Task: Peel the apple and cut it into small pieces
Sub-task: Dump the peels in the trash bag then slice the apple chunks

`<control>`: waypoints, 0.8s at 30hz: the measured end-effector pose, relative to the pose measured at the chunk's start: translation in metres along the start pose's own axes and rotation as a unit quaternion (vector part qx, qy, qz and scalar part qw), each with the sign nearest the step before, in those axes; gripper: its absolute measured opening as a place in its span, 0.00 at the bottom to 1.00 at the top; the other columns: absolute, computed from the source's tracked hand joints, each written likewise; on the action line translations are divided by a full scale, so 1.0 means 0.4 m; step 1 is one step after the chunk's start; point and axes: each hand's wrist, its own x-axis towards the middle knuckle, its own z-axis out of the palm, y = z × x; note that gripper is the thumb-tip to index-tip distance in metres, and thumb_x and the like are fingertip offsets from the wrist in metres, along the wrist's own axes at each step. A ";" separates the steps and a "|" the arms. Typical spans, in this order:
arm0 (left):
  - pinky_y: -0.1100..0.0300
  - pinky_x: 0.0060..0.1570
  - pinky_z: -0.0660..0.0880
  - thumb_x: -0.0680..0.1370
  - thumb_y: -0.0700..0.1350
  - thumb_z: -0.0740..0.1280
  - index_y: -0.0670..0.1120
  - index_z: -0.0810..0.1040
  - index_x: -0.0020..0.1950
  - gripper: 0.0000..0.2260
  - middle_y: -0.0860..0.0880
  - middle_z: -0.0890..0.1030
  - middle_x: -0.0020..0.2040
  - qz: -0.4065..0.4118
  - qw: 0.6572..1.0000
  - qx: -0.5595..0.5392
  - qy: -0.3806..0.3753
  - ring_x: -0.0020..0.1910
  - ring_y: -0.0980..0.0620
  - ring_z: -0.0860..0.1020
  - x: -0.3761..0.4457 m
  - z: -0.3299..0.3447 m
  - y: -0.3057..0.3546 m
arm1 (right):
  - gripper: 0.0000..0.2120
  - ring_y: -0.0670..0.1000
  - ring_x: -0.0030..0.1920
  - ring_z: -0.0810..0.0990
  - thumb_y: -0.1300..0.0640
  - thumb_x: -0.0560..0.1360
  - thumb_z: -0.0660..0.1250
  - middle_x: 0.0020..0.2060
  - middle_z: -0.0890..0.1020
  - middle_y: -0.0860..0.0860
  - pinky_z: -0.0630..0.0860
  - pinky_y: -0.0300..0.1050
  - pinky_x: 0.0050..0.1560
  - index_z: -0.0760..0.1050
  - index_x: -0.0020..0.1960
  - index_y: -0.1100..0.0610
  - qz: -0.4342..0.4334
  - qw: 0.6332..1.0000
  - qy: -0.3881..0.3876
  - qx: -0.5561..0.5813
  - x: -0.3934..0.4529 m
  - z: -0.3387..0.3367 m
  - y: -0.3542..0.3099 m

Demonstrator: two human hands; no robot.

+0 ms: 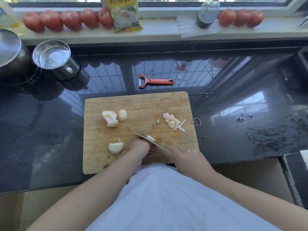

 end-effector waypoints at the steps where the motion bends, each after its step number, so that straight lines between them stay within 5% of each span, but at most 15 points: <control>1: 0.56 0.38 0.75 0.86 0.42 0.55 0.37 0.80 0.52 0.15 0.32 0.84 0.53 0.000 1.000 0.000 0.001 0.44 0.40 0.80 -0.001 0.000 0.001 | 0.30 0.56 0.16 0.64 0.65 0.51 0.76 0.23 0.71 0.48 0.50 0.38 0.21 0.61 0.43 0.51 0.006 1.000 -0.009 0.012 -0.001 0.009 0.008; 4: 0.54 0.40 0.78 0.85 0.42 0.57 0.37 0.81 0.53 0.14 0.32 0.84 0.53 -0.005 1.000 -0.007 -0.002 0.42 0.40 0.81 -0.002 -0.002 0.007 | 0.28 0.57 0.19 0.70 0.66 0.55 0.75 0.25 0.73 0.51 0.60 0.40 0.17 0.60 0.43 0.51 0.002 1.000 -0.029 -0.008 0.005 0.016 0.003; 6: 0.53 0.41 0.78 0.86 0.44 0.57 0.36 0.81 0.53 0.16 0.34 0.84 0.50 -0.010 1.000 -0.011 -0.006 0.38 0.41 0.81 -0.007 -0.004 0.010 | 0.16 0.60 0.28 0.77 0.64 0.65 0.70 0.33 0.79 0.53 0.57 0.43 0.21 0.68 0.47 0.53 0.005 0.999 -0.017 -0.039 0.039 0.019 -0.014; 9: 0.45 0.50 0.83 0.84 0.42 0.60 0.36 0.82 0.50 0.14 0.36 0.86 0.47 0.003 1.000 0.003 -0.002 0.43 0.36 0.85 -0.011 -0.009 0.006 | 0.15 0.59 0.20 0.72 0.65 0.57 0.76 0.25 0.75 0.51 0.53 0.39 0.22 0.71 0.36 0.55 0.033 0.999 -0.015 0.015 0.086 0.023 -0.050; 13: 0.42 0.50 0.84 0.82 0.39 0.60 0.36 0.82 0.53 0.12 0.38 0.87 0.42 0.017 1.000 0.023 -0.004 0.45 0.37 0.86 -0.016 -0.016 -0.005 | 0.03 0.62 0.29 0.75 0.60 0.70 0.66 0.30 0.77 0.53 0.70 0.49 0.26 0.72 0.40 0.55 0.067 0.988 0.054 0.129 0.073 0.030 -0.020; 15: 0.49 0.43 0.85 0.82 0.39 0.60 0.36 0.83 0.53 0.12 0.38 0.86 0.41 0.023 0.999 0.029 0.003 0.41 0.40 0.87 -0.014 -0.018 -0.006 | 0.05 0.63 0.32 0.74 0.59 0.74 0.61 0.31 0.77 0.54 0.75 0.54 0.31 0.67 0.40 0.54 0.080 0.988 0.042 0.128 0.040 0.039 0.008; 18: 0.65 0.21 0.74 0.83 0.39 0.60 0.35 0.82 0.53 0.12 0.43 0.83 0.34 0.025 0.997 0.068 0.009 0.22 0.53 0.80 -0.018 -0.016 0.003 | 0.12 0.61 0.23 0.71 0.64 0.68 0.69 0.23 0.73 0.53 0.72 0.52 0.21 0.66 0.35 0.54 0.057 0.992 0.032 0.108 0.005 0.037 0.018; 24: 0.56 0.29 0.80 0.82 0.39 0.62 0.33 0.83 0.54 0.13 0.36 0.86 0.43 0.018 0.998 0.055 0.002 0.32 0.43 0.83 -0.003 -0.015 0.002 | 0.19 0.55 0.18 0.59 0.66 0.58 0.76 0.19 0.65 0.48 0.60 0.41 0.16 0.66 0.32 0.53 0.009 0.999 -0.005 0.044 -0.007 0.004 0.027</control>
